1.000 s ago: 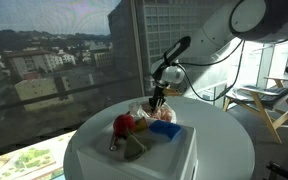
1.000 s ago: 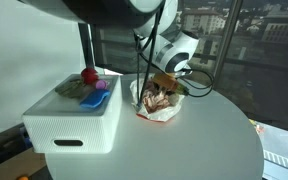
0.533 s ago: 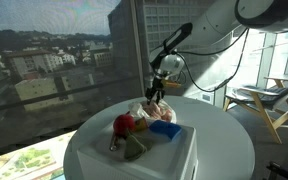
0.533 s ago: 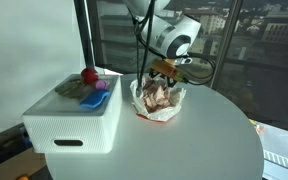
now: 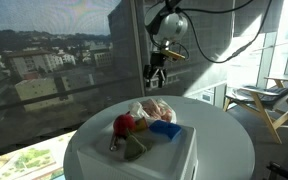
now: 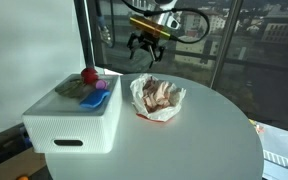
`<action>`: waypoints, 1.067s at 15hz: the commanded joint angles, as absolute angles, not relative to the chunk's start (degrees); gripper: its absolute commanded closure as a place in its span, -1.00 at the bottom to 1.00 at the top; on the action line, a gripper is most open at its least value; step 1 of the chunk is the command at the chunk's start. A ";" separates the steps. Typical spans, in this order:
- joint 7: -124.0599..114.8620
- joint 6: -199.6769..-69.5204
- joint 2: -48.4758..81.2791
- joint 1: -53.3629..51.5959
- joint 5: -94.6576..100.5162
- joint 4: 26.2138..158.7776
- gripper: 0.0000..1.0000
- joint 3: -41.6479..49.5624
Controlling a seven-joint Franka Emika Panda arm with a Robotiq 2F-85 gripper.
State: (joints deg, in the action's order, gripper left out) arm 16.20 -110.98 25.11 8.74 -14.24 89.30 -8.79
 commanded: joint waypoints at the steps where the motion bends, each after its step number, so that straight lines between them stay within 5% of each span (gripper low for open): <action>1: 18.40 -106.77 15.48 3.44 -10.91 97.98 -1.00 -8.45; 16: 17.57 -121.85 22.22 -13.04 4.18 102.79 -1.00 -12.79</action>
State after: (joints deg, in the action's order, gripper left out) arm 17.40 -118.56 21.46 -12.27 2.61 102.66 -12.20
